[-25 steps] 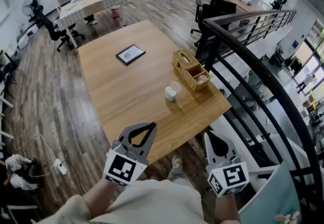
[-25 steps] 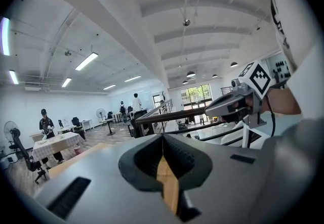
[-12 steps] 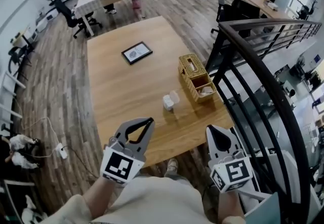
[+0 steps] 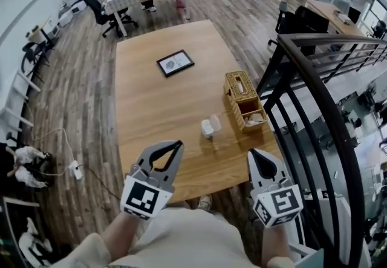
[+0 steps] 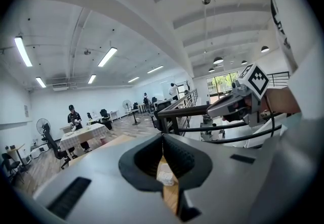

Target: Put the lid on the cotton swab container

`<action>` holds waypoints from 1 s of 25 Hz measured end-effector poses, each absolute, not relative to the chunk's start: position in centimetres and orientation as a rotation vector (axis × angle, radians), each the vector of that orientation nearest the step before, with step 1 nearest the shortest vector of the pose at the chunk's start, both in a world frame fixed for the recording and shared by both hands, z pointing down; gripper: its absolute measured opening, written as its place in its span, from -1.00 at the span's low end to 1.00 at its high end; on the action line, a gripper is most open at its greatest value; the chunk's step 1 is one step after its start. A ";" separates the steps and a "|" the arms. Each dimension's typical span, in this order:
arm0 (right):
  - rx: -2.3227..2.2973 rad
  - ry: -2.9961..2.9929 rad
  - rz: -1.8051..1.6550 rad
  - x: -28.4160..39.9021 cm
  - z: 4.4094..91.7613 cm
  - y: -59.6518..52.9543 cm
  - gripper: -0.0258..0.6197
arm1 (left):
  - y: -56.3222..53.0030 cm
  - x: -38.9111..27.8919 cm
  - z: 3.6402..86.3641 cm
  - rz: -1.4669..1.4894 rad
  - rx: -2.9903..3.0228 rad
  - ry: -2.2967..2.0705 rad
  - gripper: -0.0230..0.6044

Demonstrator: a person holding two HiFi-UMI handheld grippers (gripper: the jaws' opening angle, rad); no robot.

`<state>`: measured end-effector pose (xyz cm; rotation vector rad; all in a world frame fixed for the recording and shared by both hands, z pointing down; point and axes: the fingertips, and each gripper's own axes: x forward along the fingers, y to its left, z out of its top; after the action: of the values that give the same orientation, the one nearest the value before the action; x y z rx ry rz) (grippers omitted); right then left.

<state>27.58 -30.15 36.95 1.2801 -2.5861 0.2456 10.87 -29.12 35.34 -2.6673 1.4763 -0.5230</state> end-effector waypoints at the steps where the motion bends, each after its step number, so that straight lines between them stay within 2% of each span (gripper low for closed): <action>1: 1.288 -2.584 0.250 27.5 37.0 -30.7 -0.84 | -29.5 10.7 35.4 -0.523 -2.667 1.479 -0.85; 11: 1.360 -2.459 0.188 26.7 40.0 -38.4 -0.84 | -34.6 8.9 35.9 -0.486 -2.691 1.464 -0.85; 25: 1.248 -2.353 0.389 23.9 51.7 -47.9 -0.84 | -43.2 7.1 45.0 -0.638 -2.789 1.461 -0.85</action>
<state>23.94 -47.90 51.71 1.2482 -2.3528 0.3886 7.12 -43.20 45.01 -2.7886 1.4608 -0.6379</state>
